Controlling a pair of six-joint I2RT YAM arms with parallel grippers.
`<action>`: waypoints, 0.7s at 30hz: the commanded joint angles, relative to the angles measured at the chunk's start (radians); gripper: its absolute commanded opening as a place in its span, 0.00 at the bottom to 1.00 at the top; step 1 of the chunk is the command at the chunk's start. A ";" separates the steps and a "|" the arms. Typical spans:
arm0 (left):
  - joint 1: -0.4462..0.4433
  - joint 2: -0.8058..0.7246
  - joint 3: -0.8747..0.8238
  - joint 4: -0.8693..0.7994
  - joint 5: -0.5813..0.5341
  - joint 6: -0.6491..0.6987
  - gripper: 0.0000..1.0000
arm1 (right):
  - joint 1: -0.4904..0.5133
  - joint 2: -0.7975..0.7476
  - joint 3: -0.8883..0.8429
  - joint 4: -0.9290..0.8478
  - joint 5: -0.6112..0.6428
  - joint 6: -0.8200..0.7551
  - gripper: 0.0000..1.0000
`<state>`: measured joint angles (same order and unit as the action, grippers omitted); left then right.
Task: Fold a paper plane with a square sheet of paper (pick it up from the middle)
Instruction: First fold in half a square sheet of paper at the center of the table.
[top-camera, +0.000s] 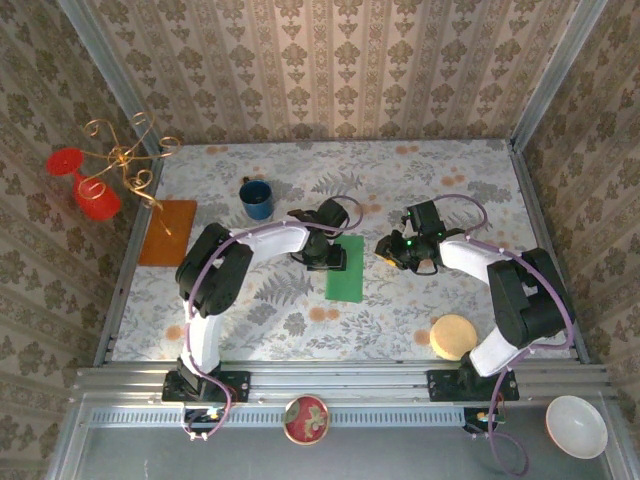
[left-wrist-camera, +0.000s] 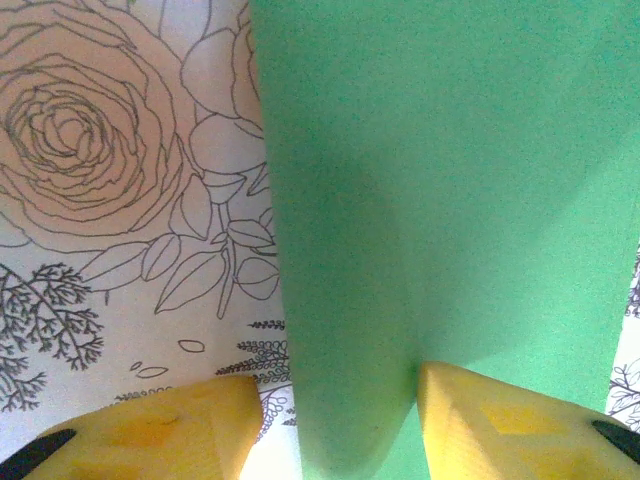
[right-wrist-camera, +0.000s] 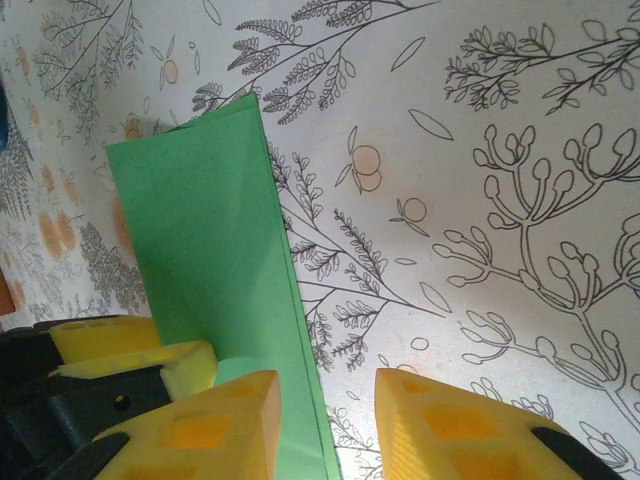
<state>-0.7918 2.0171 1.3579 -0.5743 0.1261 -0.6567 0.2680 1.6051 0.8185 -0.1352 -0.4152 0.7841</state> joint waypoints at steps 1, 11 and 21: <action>-0.019 0.156 -0.065 -0.033 0.012 -0.043 0.50 | -0.007 0.016 -0.019 0.009 -0.005 -0.013 0.33; -0.018 0.191 -0.039 -0.059 0.018 -0.075 0.50 | -0.009 0.027 -0.030 0.031 -0.022 -0.006 0.33; -0.018 0.216 -0.023 -0.074 0.032 -0.082 0.52 | -0.009 0.036 -0.033 0.047 -0.037 -0.001 0.33</action>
<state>-0.7918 2.0567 1.4136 -0.6357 0.1261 -0.7223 0.2642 1.6283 0.7952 -0.1040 -0.4286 0.7845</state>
